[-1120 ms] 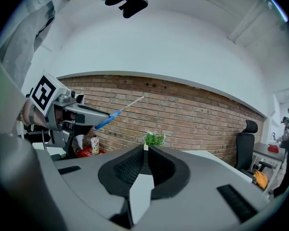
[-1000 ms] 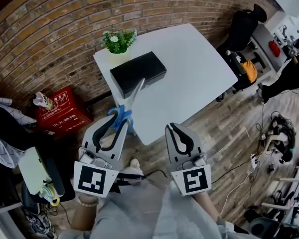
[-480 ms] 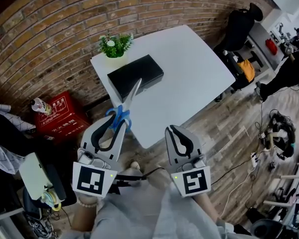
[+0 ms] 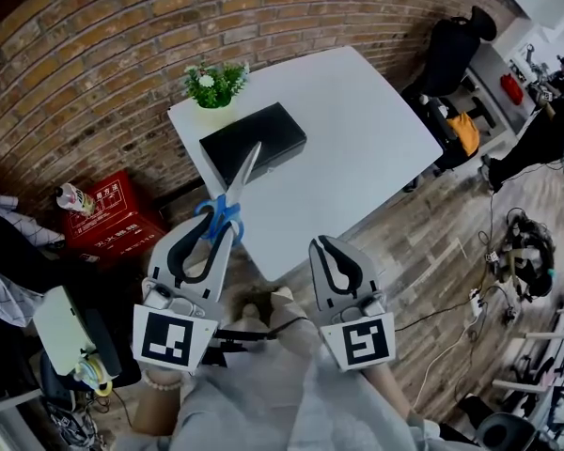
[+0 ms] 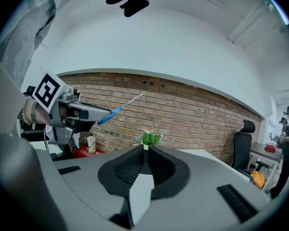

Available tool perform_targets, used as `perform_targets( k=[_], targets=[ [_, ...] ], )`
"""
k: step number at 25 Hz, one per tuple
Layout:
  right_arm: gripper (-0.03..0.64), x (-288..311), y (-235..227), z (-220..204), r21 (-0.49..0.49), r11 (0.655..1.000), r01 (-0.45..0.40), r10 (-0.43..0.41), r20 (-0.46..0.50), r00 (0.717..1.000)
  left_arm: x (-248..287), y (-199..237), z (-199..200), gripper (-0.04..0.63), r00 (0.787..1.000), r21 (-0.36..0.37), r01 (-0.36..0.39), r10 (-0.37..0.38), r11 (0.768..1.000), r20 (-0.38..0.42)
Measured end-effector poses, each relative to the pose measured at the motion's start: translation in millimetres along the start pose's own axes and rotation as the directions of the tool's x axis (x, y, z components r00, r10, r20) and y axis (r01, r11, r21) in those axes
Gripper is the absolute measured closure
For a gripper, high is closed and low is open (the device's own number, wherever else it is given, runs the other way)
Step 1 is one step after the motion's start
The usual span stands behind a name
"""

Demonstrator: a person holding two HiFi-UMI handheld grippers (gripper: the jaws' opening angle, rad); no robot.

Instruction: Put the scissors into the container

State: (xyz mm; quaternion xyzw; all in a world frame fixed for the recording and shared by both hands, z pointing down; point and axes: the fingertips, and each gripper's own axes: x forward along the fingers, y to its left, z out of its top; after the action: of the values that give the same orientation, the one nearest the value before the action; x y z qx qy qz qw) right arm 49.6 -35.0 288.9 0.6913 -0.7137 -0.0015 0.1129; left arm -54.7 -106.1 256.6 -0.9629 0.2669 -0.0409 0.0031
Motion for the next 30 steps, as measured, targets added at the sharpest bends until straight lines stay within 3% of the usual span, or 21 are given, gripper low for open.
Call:
perform_targets(
  k=[16,23,30],
  targets=[
    [0.56,50,-21,-21,-0.005,0.989,-0.145,0.144,-0.032,0.989,25,19,-6,0.497,0.993,-0.012,-0.115,0.114,0.993,-0.035],
    [0.56,85,-21,-36,-0.052,0.967,-0.248,0.245,-0.053,0.968,33,34,-18,0.497,0.98,-0.027,-0.191,0.189,0.981,-0.067],
    [0.56,117,-31,-64,-0.02,0.958,-0.287,0.284,-0.092,0.954,42,40,-32,0.497,0.962,-0.044,-0.26,0.255,0.965,-0.1]
  ],
)
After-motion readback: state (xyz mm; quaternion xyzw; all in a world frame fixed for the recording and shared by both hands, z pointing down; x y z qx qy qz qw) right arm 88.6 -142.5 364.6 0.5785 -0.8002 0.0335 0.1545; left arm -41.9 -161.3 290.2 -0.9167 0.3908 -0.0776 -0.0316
